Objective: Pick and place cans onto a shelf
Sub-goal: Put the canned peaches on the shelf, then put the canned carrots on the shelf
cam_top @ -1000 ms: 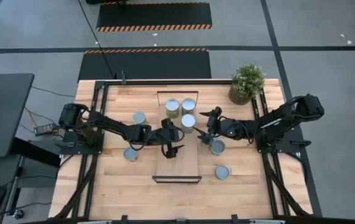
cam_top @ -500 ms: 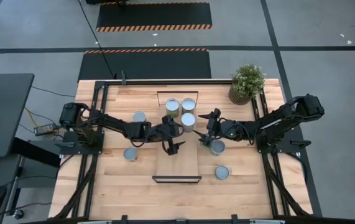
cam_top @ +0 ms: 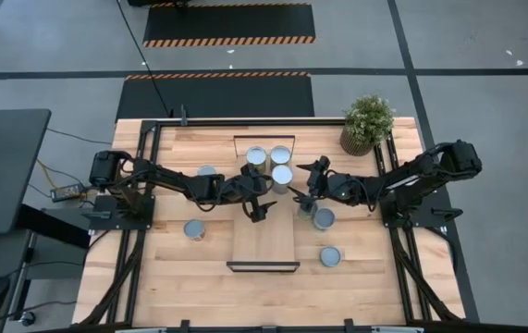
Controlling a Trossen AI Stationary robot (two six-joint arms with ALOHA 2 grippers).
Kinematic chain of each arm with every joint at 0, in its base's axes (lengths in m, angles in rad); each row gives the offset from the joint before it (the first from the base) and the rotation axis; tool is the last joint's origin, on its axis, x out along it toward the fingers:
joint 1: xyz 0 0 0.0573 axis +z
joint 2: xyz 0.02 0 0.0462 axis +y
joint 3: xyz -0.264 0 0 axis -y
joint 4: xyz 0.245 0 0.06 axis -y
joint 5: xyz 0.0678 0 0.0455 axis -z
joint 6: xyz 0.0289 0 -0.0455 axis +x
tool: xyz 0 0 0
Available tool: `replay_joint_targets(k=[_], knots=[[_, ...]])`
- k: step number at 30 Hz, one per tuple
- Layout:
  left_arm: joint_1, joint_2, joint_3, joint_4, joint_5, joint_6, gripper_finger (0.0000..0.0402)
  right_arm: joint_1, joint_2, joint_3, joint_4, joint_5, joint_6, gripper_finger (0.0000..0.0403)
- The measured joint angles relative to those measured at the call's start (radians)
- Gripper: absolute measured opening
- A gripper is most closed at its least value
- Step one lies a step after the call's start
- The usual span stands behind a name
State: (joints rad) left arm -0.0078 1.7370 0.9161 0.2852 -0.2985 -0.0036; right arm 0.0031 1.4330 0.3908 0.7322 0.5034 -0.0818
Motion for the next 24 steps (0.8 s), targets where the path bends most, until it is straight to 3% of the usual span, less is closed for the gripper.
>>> replay_joint_targets(k=[14, 19, 24], knots=[[-0.023, -0.02, -0.001, -0.011, 0.001, 0.024, 0.038, -0.02, 0.0, 0.0, 0.0, 0.0, 0.0, 0.0375], [-0.069, -0.063, -0.001, -0.135, 0.053, 0.006, 0.038, 0.007, -0.003, 0.0, -0.002, 0.0, 0.003, 0.0375], [-0.107, -0.144, -0.001, -0.367, 0.062, -0.058, 0.038, 0.051, -0.011, 0.0, -0.001, 0.005, 0.003, 0.0375]])
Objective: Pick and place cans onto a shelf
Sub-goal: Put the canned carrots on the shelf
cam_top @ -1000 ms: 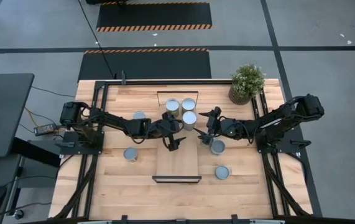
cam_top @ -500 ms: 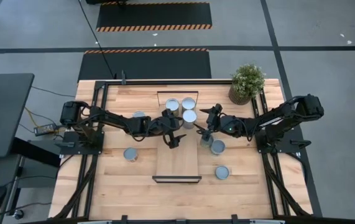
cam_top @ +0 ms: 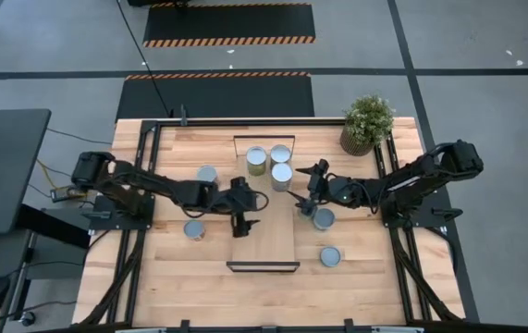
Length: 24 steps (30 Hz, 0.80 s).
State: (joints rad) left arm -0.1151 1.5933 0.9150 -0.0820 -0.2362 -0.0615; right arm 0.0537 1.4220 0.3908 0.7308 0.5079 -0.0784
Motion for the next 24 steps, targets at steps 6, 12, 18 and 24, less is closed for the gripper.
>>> replay_joint_targets(k=[6, 12, 18, 24], knots=[[-0.008, -0.125, 0.001, -0.247, -0.003, -0.09, 0.038, 0.027, 0.0, 0.0, 0.001, 0.03, -0.003, 0.0375], [0.001, -0.235, 0.0, -0.499, -0.033, -0.148, 0.038, 0.027, 0.0, 0.0, -0.001, 0.034, -0.007, 0.0375], [0.0, -0.319, 0.0, -0.684, -0.099, -0.202, 0.038, 0.027, 0.0, 0.0, 0.0, 0.033, -0.004, 0.0375], [0.006, -0.405, -0.087, -0.771, -0.12, -0.26, 0.038, 0.027, 0.0, 0.0, 0.006, 0.033, -0.003, 0.0375]])
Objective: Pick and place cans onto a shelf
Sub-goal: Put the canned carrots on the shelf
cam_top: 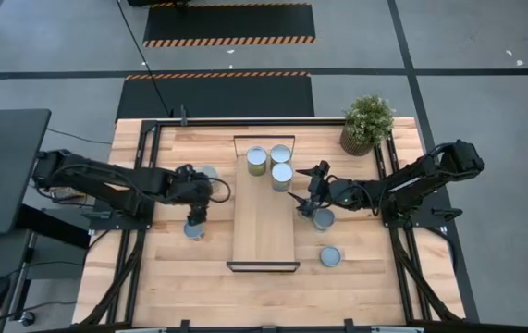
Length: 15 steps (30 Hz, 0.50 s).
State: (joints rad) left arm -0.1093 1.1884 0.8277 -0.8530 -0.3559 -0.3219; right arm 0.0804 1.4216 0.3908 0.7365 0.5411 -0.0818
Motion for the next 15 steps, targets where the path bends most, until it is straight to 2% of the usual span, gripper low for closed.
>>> replay_joint_targets(k=[8, 15], knots=[[0.05, -0.109, -0.21, 0.087, -0.005, -0.072, 0.038, 0.001, 0.0, 0.0, 0.019, -0.008, 0.0, 0.0375], [0.146, -0.148, -0.348, 0.281, -0.06, -0.084, 0.038, 0.005, 0.0, 0.0, 0.02, -0.011, 0.012, 0.0375]])
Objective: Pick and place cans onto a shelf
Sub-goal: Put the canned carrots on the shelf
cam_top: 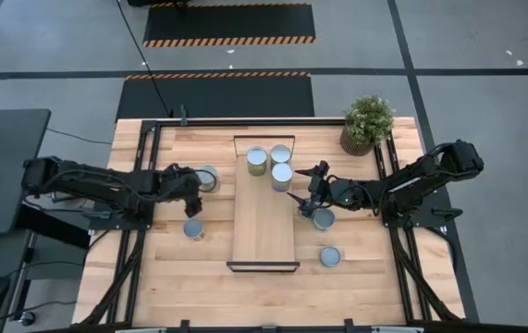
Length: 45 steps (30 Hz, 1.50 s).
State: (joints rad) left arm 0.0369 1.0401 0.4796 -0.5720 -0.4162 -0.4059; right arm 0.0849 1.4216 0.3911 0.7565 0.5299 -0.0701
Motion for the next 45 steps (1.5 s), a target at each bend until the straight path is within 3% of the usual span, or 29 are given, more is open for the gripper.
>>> replay_joint_targets(k=[9, 23, 34, 45], knots=[[0.117, 0.005, -0.125, 0.265, 0.088, 0.05, 0.038, 0.0, 0.0, 0.0, 0.01, -0.008, -0.003, 0.0375], [0.146, 0.005, -0.239, 0.593, 0.083, 0.133, 0.038, 0.011, 0.0, 0.0, 0.017, -0.011, 0.007, 0.0375], [0.145, 0.006, -0.258, 0.704, 0.173, 0.332, 0.038, 0.011, 0.0, 0.0, 0.017, -0.022, 0.008, 0.0375], [0.145, 0.007, -0.258, 0.731, 0.206, 0.383, 0.0374, 0.011, 0.0, 0.0, 0.017, -0.027, 0.015, 0.0375]])
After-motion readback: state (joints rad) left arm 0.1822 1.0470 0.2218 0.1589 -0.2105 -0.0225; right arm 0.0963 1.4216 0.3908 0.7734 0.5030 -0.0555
